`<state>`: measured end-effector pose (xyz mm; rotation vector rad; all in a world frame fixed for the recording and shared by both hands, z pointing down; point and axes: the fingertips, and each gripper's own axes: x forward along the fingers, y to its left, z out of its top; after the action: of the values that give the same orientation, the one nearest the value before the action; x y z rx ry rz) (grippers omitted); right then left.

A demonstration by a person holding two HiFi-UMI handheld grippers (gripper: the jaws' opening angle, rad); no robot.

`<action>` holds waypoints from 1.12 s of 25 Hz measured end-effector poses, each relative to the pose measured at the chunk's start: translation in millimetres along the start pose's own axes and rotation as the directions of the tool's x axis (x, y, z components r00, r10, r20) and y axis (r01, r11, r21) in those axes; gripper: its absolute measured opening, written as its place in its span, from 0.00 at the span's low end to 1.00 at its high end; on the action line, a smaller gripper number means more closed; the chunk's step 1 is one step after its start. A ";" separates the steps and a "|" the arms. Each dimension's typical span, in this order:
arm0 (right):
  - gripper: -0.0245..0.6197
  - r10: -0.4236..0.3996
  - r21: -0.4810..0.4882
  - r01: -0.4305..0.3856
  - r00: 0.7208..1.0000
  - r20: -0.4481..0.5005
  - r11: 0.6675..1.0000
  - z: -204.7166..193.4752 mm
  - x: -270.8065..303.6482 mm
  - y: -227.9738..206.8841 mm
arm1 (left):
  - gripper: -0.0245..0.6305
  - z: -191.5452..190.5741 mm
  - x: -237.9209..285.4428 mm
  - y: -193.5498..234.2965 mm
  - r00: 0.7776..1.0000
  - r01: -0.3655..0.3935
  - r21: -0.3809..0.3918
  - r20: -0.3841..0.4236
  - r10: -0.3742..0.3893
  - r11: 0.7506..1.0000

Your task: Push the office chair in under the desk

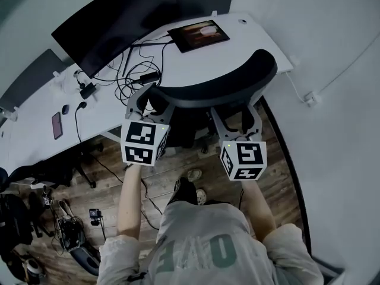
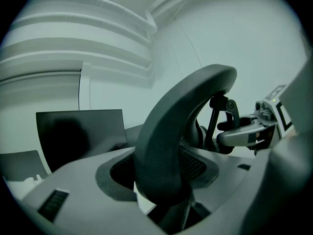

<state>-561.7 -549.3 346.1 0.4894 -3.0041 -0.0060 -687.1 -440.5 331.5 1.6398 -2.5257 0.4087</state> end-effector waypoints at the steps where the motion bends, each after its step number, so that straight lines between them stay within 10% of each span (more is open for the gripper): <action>1: 0.52 -0.004 0.000 0.004 1.000 0.004 1.000 1.2 7.3 -0.8 | 0.42 1.2 6.4 5.4 1.000 0.004 0.000 0.003 -0.004 1.000; 28: 0.52 -0.089 0.000 0.089 0.995 0.037 0.996 4.5 33.7 31.1 | 0.43 -0.6 24.7 50.7 0.994 0.095 0.047 0.041 -0.097 0.994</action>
<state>-603.9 -530.6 345.5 0.6297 -3.0149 -0.0240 -743.4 -442.7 329.3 1.7971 -2.4727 0.4282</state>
